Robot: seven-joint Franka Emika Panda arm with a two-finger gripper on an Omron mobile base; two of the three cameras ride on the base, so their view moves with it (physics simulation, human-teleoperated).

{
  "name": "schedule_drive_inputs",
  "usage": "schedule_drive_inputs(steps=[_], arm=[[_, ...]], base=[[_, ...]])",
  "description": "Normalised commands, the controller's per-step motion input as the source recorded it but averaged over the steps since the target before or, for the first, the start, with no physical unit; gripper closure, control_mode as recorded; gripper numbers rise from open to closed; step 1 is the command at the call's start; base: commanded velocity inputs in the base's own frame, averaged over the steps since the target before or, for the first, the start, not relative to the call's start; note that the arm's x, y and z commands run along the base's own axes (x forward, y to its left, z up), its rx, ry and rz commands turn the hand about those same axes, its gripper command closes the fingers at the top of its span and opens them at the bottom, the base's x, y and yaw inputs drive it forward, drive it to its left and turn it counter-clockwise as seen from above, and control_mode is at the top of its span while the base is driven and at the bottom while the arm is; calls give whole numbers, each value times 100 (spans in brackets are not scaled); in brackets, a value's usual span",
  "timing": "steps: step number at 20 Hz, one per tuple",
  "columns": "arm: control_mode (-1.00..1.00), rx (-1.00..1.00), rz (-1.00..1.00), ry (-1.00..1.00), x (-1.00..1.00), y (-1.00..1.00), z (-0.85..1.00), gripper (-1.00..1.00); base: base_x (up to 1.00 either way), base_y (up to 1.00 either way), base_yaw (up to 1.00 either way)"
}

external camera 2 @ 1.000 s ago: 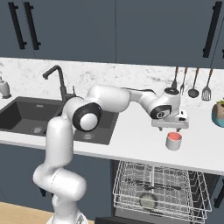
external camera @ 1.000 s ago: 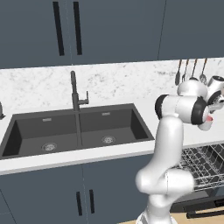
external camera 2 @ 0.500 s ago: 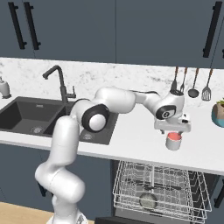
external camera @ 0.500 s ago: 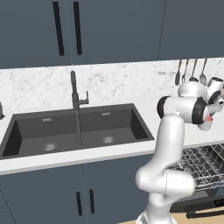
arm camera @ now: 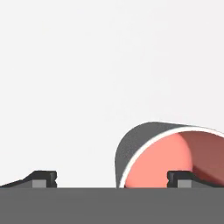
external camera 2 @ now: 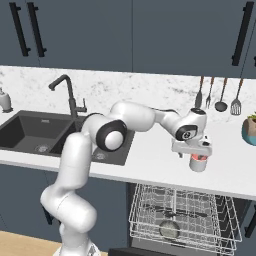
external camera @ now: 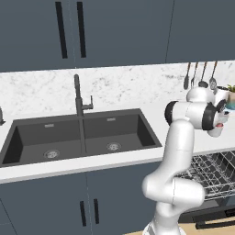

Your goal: Pick up the cup and bowl from the counter, place them in the dishwasher, and close the dishwasher door.

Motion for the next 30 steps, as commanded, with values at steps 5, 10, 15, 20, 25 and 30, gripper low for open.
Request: schedule_drive_inputs(steps=[5,10,15,20,25,30], arm=[[-100,0,0,0,0,4,-64,-100],[-100,0,0,1,0,0,-18,100],[-100,0,0,1,0,0,0,100],[-100,1,1,-13,-37,4,7,100],[-100,1,7,-28,-75,18,35,100],[-100,1,9,-32,-96,17,36,100]], base=[[0,0,0],[0,0,0],[0,0,0],[0,0,0],[0,0,0],[0,0,0]])
